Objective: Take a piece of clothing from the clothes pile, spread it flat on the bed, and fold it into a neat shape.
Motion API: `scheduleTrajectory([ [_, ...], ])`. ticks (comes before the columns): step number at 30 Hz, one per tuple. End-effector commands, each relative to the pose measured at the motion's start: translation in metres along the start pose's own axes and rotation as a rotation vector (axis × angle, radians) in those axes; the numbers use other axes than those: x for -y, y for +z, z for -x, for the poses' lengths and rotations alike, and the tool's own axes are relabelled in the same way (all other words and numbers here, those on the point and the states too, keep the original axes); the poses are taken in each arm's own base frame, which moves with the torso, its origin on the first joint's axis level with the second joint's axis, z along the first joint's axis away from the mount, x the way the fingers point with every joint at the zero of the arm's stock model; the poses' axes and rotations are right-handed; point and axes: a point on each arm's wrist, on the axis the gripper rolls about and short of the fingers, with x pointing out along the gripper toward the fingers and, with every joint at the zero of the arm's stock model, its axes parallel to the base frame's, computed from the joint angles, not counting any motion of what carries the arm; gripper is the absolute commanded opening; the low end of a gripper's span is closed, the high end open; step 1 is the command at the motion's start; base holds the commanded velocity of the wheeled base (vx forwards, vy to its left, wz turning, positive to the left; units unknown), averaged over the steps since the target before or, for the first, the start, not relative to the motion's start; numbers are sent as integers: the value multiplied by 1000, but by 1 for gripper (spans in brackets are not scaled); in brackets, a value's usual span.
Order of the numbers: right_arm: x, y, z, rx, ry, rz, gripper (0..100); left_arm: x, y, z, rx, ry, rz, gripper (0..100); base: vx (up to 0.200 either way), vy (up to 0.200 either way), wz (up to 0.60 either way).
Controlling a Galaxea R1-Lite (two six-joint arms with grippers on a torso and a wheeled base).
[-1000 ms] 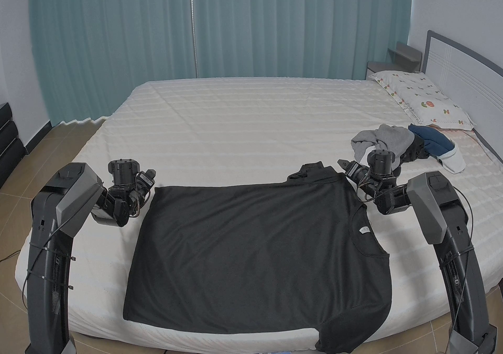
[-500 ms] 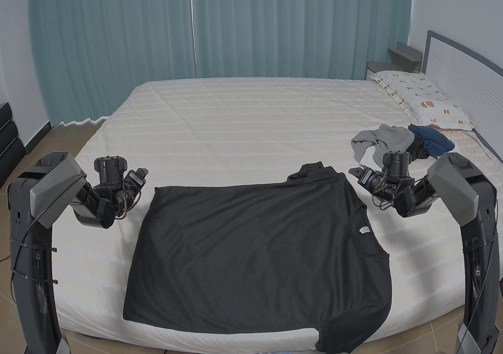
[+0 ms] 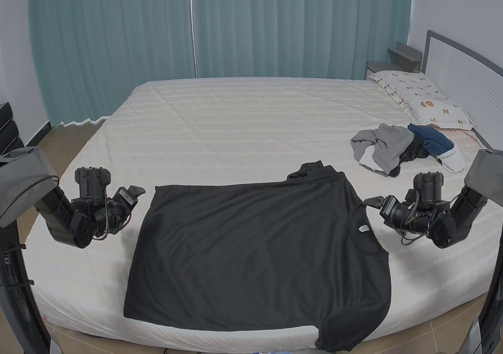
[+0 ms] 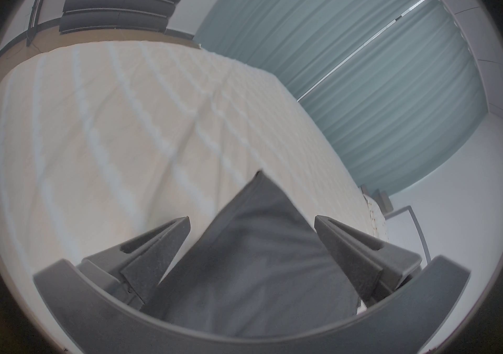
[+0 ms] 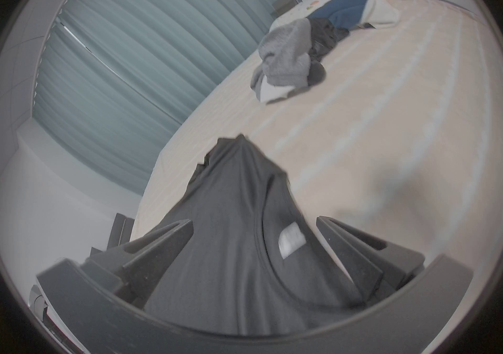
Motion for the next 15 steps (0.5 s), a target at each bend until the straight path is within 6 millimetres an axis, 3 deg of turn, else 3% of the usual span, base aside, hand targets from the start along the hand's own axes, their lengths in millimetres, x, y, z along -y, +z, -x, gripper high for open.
scheduleTrajectory([
  [1, 15, -61, 101, -153, 36, -81, 100, -37, -49, 113, -216, -8, 11, 100, -200, 0, 0],
  [6, 15, -63, 106, -167, 49, -107, 100, -48, -58, 114, -249, 12, 11, 100, -200, 0, 0],
  [15, 16, -66, 107, -181, 43, -109, 100, -67, -72, 94, -263, 43, 4, 100, 0, 0, 0],
])
